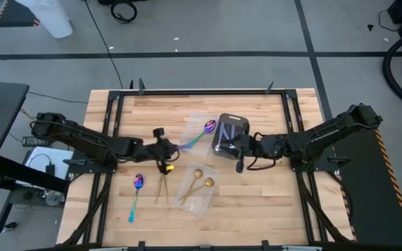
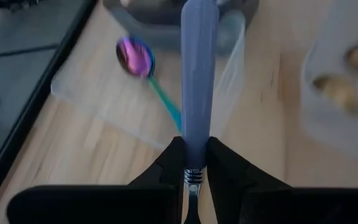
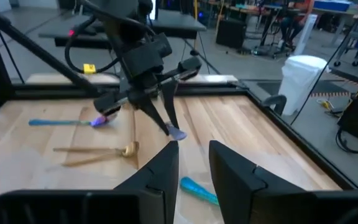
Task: Sort silverware by color (type)
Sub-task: Put the purple spoon into the black bin
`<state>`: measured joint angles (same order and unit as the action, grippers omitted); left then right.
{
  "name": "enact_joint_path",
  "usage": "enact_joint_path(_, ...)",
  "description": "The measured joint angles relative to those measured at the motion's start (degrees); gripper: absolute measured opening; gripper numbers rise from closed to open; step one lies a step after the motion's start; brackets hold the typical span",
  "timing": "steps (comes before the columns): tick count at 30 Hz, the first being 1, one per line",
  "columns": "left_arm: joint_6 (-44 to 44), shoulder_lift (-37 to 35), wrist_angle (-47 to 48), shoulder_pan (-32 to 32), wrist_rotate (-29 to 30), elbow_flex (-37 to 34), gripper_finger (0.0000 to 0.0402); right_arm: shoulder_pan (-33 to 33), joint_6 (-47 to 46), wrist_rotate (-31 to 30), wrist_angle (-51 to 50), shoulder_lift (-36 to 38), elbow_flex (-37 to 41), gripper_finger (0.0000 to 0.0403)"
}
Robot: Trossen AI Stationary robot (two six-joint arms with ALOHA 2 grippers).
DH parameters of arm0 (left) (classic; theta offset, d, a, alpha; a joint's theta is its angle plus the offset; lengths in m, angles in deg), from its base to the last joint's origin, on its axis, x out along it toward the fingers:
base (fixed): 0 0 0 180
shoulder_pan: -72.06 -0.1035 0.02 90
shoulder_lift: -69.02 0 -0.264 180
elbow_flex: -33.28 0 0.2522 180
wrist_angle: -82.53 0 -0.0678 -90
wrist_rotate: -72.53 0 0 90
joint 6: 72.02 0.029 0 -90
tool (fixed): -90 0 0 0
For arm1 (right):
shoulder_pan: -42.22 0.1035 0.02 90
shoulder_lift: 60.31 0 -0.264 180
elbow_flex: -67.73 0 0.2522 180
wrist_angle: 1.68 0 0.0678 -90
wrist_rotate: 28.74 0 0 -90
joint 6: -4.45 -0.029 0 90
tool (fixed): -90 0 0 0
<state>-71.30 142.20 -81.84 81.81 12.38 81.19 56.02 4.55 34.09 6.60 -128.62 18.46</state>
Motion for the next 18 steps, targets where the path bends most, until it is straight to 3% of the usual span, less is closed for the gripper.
enact_joint_path(7,1.60,-0.16,-13.14,-0.18,-1.72,-0.02,0.0055,-0.25,-3.08,0.01,1.97,0.02,0.00,0.0109)
enact_joint_path(18,14.35,0.06,-35.03,-3.30,-3.79,-0.02,0.0055,-2.98,2.49,0.14,8.06,0.09,-0.01,0.0116)
